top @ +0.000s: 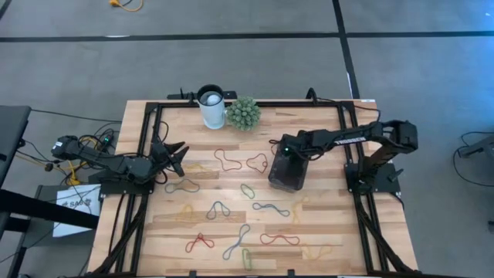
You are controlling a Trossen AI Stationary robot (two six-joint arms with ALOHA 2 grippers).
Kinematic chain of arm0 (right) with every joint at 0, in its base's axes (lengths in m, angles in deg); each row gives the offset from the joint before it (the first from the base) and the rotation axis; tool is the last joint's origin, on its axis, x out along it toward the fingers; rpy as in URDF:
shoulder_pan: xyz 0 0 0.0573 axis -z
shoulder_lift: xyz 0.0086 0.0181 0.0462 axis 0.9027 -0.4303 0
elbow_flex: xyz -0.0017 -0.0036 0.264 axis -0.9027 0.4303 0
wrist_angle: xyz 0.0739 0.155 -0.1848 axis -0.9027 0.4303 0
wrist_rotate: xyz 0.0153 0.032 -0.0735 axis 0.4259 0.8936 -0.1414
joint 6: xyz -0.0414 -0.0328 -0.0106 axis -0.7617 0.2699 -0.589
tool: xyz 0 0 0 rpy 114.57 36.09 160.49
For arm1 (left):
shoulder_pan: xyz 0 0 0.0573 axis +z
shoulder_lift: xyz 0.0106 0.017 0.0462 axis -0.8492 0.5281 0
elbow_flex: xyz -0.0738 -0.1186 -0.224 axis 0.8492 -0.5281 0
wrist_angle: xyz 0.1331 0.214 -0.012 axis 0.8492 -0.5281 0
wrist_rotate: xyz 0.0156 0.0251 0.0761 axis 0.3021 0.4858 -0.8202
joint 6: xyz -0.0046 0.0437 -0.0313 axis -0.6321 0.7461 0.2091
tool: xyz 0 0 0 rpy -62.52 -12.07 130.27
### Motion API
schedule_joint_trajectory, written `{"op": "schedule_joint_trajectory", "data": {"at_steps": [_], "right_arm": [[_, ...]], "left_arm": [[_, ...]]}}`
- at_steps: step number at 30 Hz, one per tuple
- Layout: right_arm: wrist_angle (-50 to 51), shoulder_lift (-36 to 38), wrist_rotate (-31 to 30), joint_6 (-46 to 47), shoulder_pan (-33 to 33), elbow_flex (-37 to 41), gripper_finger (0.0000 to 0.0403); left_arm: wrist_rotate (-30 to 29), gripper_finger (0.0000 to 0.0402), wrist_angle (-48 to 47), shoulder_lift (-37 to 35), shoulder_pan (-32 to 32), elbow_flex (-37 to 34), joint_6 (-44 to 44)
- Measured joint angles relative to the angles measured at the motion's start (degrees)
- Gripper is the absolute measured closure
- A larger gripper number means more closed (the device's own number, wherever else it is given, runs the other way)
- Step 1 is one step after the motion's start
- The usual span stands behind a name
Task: Pick and place items into bin
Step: Put the blue rubber band into the black bin
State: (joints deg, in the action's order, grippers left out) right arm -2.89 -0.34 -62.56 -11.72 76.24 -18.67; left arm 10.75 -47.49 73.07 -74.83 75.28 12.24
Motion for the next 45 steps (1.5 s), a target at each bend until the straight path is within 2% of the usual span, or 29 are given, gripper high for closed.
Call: {"op": "schedule_joint_trajectory", "data": {"at_steps": [6,11,14,19,23,31,37,45], "right_arm": [[3.4,-0.1,0.0,-1.6,0.0,-3.8,0.0315],[16.6,0.0,0.0,0.1,-0.8,-11.2,0.0315],[22.9,0.4,0.1,0.2,-3.0,-14.9,0.0315],[25.0,2.7,1.9,-0.2,-8.8,-17.7,0.0315],[21.8,5.6,5.4,0.3,-14.9,-18.3,0.0315],[4.6,7.5,6.2,0.7,-29.2,-18.3,0.0315],[-4.1,1.4,5.1,3.9,-36.3,-18.4,0.0319],[-4.8,-10.3,4.0,13.7,-37.8,-18.3,0.0321]], "left_arm": [[0.0,0.0281,0.0,0.0,0.0,0.0,0.0],[0.0,0.0281,-0.1,0.0,0.0,0.0,0.0],[0.0,0.0281,-0.1,0.0,0.0,0.0,0.0],[0.0,0.0281,-0.2,0.0,0.0,0.0,0.0],[0.0,0.0281,-0.3,0.0,0.0,0.0,0.0],[0.6,0.0281,-0.3,0.0,0.0,0.0,-0.3],[1.9,0.0281,-0.2,0.0,0.0,0.0,-0.7],[2.1,0.0281,-0.2,0.0,0.0,0.0,-1.4]]}}
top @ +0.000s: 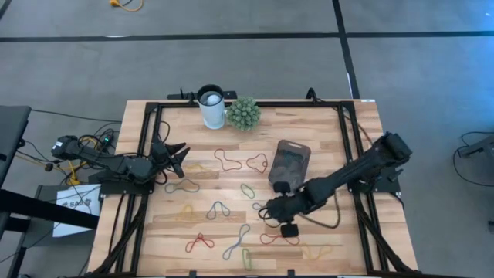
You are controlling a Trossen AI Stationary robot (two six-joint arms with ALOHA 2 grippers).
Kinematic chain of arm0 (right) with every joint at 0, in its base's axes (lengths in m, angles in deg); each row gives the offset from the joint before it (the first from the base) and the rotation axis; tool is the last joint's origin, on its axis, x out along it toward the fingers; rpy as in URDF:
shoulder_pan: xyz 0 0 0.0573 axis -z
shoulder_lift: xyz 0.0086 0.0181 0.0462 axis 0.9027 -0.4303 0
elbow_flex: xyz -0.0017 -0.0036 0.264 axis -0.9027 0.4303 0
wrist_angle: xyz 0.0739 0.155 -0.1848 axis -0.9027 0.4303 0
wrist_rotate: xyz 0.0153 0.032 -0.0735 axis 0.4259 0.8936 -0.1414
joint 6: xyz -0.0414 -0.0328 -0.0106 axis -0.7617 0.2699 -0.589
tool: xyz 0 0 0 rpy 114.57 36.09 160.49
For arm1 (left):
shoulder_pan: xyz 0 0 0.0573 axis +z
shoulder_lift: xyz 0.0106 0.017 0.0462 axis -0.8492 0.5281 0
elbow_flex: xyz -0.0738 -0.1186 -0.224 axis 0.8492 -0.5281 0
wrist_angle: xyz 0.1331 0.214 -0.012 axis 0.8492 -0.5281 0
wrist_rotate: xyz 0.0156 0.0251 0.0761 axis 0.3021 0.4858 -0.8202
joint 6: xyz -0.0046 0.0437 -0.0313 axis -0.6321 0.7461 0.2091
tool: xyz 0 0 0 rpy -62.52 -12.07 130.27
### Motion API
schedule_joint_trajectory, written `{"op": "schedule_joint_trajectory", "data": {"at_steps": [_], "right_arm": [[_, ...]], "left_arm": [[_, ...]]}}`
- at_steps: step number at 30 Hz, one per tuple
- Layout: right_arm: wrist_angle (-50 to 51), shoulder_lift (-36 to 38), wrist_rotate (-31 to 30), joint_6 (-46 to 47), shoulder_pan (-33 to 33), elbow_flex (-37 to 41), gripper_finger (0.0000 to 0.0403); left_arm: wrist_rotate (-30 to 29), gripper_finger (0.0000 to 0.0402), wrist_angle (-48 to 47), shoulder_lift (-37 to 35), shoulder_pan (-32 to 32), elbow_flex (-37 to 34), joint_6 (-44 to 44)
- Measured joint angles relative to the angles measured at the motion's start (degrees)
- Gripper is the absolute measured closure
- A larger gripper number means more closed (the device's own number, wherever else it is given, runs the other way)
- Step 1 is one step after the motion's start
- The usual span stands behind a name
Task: Pick and place items into bin
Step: Put the blue rubber band into the black bin
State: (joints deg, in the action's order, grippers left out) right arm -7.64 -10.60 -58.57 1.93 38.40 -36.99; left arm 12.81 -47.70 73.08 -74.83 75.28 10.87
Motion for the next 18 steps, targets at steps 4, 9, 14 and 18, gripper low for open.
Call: {"op": "schedule_joint_trajectory", "data": {"at_steps": [4,9,14,18], "right_arm": [[-0.5,-4.8,-0.2,1.2,0.7,0.1,0.0321],[-1.0,-7.3,-2.7,1.8,2.4,0.0,0.0321],[-1.4,-7.1,-3.2,3.6,3.8,0.0,0.0321],[-1.6,-7.4,-3.4,3.6,4.2,0.0,0.0321]], "left_arm": [[0.0,0.0281,0.1,0.0,0.0,0.0,0.0],[0.1,0.0281,0.2,0.0,0.0,0.0,0.0],[0.2,0.0281,0.2,0.0,0.0,0.0,0.0],[0.2,0.0281,0.2,0.0,0.0,0.0,0.0]]}}
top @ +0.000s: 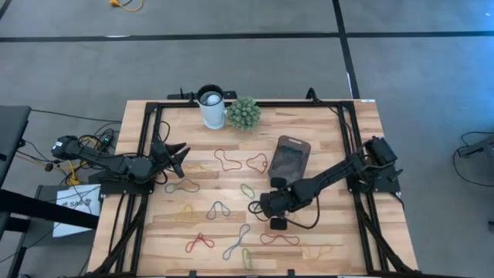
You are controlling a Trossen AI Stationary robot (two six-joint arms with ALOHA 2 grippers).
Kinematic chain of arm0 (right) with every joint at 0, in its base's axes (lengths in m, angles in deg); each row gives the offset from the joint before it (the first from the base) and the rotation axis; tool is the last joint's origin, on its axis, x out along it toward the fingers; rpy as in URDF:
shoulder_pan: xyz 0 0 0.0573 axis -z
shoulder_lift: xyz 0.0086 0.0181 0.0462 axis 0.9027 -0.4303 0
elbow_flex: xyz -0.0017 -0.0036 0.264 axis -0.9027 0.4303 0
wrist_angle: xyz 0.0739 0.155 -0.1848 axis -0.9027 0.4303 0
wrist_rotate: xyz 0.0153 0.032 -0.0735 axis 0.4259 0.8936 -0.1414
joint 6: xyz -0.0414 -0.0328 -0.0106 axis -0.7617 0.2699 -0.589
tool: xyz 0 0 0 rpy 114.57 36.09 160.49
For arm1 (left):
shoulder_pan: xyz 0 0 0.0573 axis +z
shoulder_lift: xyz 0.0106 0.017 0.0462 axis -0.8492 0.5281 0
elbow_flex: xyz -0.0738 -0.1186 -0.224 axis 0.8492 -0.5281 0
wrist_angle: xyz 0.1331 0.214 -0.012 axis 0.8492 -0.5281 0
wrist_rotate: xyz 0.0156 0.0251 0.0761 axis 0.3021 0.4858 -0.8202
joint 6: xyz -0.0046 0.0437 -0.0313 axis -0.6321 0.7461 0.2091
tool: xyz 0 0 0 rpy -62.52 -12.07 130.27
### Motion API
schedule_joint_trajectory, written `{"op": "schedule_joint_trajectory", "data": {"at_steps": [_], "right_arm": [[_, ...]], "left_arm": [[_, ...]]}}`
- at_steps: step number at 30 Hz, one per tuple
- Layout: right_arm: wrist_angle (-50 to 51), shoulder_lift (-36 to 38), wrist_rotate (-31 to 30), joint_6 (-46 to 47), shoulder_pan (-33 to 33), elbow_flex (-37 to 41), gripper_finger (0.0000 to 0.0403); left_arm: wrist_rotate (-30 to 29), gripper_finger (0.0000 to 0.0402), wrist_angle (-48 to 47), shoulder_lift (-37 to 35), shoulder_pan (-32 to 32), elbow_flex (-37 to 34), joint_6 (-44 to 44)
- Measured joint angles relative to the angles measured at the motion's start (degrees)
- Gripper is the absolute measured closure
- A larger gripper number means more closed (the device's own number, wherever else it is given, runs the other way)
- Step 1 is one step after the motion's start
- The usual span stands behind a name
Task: Pick and place items into bin
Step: Put the blue rubber band into the black bin
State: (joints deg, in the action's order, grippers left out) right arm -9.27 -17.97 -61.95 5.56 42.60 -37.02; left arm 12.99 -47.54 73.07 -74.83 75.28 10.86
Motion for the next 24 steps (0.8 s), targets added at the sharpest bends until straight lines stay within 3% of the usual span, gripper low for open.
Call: {"op": "schedule_joint_trajectory", "data": {"at_steps": [7,24], "right_arm": [[0.1,-2.5,-3.3,-0.5,-0.1,-0.2,0.0321],[-0.3,-2.9,-0.6,3.5,0.0,0.1,0.0321]], "left_arm": [[0.0,0.0281,0.0,0.0,0.0,0.0,0.0],[0.0,0.0281,0.0,0.0,0.0,0.0,0.0]]}}
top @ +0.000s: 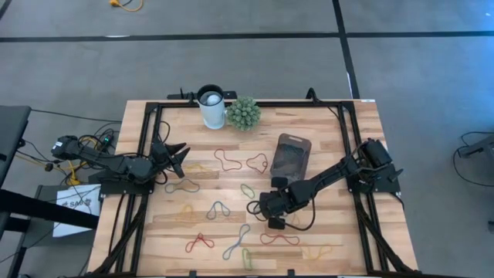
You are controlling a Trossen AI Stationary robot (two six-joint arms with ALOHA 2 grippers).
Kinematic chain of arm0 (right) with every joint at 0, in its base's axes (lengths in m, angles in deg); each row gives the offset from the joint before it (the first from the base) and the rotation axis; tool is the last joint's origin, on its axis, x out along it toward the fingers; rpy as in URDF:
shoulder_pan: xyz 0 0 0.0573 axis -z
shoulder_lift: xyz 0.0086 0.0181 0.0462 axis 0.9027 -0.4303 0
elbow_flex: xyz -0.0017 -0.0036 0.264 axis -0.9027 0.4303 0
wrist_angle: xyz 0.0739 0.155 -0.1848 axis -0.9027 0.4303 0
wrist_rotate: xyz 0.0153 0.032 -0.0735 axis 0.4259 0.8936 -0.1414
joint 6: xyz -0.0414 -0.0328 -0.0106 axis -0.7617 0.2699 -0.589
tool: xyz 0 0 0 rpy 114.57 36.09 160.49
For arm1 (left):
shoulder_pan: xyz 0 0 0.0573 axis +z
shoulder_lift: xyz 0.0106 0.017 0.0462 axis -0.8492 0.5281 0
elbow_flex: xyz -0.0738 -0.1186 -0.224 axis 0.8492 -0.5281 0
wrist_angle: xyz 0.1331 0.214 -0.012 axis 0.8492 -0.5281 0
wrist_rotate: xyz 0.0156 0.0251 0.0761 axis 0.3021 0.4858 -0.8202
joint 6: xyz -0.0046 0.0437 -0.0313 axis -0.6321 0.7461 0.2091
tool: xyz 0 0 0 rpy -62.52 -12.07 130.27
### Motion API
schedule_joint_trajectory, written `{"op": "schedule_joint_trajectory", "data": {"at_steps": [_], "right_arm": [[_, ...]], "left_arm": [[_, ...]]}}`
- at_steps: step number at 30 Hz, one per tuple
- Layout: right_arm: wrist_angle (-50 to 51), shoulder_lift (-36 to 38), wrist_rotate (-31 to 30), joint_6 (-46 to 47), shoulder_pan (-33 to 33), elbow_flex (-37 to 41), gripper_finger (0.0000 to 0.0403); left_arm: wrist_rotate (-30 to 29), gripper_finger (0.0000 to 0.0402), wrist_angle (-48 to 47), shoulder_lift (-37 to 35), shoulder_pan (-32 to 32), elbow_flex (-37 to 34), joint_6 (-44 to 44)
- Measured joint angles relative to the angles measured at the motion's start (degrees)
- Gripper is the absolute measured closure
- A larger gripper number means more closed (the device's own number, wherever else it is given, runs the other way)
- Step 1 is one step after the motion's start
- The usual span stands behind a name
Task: Pick and place items into bin
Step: Put the blue rubber band into the black bin
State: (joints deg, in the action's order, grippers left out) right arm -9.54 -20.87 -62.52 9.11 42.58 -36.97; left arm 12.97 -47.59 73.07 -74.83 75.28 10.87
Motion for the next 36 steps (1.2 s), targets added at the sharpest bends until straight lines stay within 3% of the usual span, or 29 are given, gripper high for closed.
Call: {"op": "schedule_joint_trajectory", "data": {"at_steps": [5,12,20,23,27,36], "right_arm": [[-0.1,0.0,1.9,0.0,0.0,0.0,0.0334],[-1.8,0.1,4.9,-4.0,0.1,0.1,0.0396],[-0.4,-0.1,5.4,-4.0,-0.1,-5.6,0.0400],[6.4,-0.1,4.6,-4.6,0.0,-10.7,0.0397],[22.4,-0.1,3.6,-7.9,-0.6,-19.3,0.0401],[60.9,3.2,-18.0,-11.4,-1.5,-32.5,0.0402]], "left_arm": [[0.0,0.0281,0.0,0.0,0.0,0.0,0.0],[0.0,0.0281,0.0,0.0,0.0,0.0,0.0],[0.0,0.0281,0.0,0.0,0.0,0.0,0.0],[0.0,0.0281,0.0,0.0,0.0,0.0,0.0],[0.0,0.0281,0.0,0.0,0.0,0.0,0.0],[0.0,0.0281,0.0,0.0,0.0,0.0,0.0]]}}
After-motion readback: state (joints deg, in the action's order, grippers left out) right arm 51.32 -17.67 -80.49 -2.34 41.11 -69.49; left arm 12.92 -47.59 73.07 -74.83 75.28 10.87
